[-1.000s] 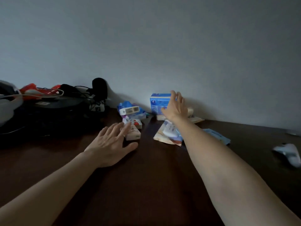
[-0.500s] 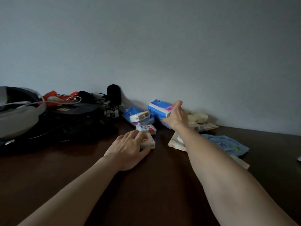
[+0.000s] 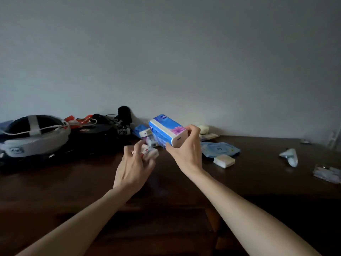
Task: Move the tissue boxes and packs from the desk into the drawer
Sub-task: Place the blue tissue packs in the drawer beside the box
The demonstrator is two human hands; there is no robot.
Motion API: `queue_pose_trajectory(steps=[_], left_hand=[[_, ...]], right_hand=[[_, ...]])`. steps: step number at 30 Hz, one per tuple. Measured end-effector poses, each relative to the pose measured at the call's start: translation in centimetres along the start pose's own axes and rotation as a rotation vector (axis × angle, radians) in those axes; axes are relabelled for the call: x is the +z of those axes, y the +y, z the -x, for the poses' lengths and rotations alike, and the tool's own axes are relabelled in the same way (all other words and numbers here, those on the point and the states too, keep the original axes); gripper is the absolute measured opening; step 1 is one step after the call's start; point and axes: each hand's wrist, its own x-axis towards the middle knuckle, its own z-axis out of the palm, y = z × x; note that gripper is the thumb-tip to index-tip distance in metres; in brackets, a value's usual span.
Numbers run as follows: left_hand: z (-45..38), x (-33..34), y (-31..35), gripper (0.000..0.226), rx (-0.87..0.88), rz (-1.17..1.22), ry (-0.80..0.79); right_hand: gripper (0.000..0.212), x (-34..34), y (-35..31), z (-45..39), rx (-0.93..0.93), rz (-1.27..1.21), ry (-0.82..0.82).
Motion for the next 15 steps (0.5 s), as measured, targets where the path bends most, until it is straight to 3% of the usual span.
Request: queue_pose_trajectory(steps=[4,7,9,11,15], left_hand=[[6.4,-4.8,2.8,0.054,-0.221,0.380,0.135],[12.3,-7.1,4.9,0.038,-0.372,0.839,0.195],[16.5,-7.5,5.8,0.032,-0.535,1.190,0.096],[20.8,-7.1,5.8,0.045,-0.635,1.363,-0.058],[28.6,-4.9,3.1,0.039,-0.784,1.563,-0.270]], right_hand=[[0.078,-3.3,-3.4,8.7,-0.053,-0.106,0.021],[0.082,-5.3,-4.7,16.7,-0.082,-0.157,0.008],[0.078,-6.6,-4.8,21.7,-0.228,-0.180,0.049],[0.068,-8.0,-4.6,26.3,-0.380,-0.167,0.018],[0.051,-10.0,-3.0,33.9,-0.678,0.046,-0.271]])
